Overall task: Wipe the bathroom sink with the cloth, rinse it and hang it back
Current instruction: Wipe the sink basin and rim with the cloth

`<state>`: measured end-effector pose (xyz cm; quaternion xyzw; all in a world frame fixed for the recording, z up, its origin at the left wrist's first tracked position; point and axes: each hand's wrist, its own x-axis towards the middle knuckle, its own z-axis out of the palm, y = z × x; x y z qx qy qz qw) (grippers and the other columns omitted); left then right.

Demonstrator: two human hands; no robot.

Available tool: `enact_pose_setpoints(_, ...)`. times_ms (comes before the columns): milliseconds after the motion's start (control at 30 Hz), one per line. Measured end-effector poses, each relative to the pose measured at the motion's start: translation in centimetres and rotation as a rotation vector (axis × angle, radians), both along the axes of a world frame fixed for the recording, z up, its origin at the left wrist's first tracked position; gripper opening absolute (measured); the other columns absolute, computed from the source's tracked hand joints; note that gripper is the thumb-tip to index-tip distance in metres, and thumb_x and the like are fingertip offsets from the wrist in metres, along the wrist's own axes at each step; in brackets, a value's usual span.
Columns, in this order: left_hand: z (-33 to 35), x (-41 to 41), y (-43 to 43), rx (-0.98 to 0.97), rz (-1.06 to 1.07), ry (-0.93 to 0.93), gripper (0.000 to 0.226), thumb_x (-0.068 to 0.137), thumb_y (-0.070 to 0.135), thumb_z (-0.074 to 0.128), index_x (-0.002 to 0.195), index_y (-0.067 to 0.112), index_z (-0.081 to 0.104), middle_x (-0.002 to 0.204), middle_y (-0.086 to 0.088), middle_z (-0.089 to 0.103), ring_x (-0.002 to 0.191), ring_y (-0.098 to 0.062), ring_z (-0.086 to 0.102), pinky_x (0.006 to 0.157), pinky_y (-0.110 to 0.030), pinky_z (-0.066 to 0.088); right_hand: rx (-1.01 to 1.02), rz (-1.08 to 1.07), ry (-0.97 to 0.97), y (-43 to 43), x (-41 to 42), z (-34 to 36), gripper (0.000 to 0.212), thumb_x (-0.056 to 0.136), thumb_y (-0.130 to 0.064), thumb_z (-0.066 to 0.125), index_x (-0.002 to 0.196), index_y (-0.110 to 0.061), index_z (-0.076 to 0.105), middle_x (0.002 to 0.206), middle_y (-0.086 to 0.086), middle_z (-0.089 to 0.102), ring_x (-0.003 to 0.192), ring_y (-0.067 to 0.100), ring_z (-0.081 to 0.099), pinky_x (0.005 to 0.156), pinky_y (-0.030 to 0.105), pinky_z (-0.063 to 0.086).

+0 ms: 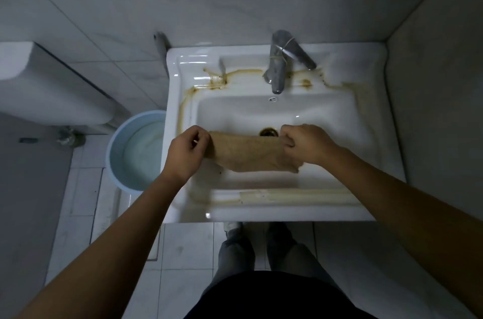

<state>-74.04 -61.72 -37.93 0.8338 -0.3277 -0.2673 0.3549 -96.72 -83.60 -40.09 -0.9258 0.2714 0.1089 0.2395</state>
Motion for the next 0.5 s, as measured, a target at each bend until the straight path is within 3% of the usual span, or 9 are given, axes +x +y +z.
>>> enact_pose_setpoints(133,2.5,0.4,-2.5,-0.068,-0.017,0.008,0.018,0.101,0.022,0.054,0.086,0.019,0.063,0.082,0.002,0.065,0.080,-0.017,0.061,0.071,-0.029,0.049,-0.031,0.017,0.037,-1.4,-1.7,3.1,0.030,0.079,-0.026,0.061,0.062,-0.018,0.038,0.063,0.000,0.047,0.063,0.025,0.050,0.054,0.036,0.034)
enact_pose_setpoints(300,5.7,1.7,-5.4,-0.168,0.001,0.056,0.020,0.097,0.021,0.056,0.079,0.016,0.063,0.083,-0.002,0.069,0.085,-0.026,0.066,0.082,-0.041,0.055,0.067,-0.146,-0.129,-3.3,-3.4,6.6,0.032,0.075,-0.039,0.066,0.065,-0.015,0.048,0.070,0.006,0.056,0.073,0.027,0.055,0.061,0.037,0.043)
enact_pose_setpoints(400,7.6,2.4,-6.8,-0.218,0.035,0.086,0.019,0.096,0.018,0.057,0.082,0.007,0.065,0.088,-0.011,0.071,0.082,-0.025,0.067,0.082,-0.040,0.055,0.160,-0.334,-0.268,-4.5,-3.7,8.3,0.021,0.077,-0.030,0.072,0.074,-0.020,0.053,0.069,0.003,0.058,0.066,0.023,0.056,0.062,0.031,0.040)
enact_pose_setpoints(500,8.6,2.5,-7.4,-0.253,0.053,0.101,0.019,0.097,0.013,0.059,0.085,-0.001,0.065,0.087,-0.021,0.069,0.072,-0.019,0.063,0.075,-0.035,0.054,0.274,-0.455,-0.409,-5.1,-3.4,9.7,0.020,0.078,-0.010,0.072,0.077,-0.021,0.056,0.069,-0.005,0.055,0.068,0.015,0.052,0.068,0.030,0.043)
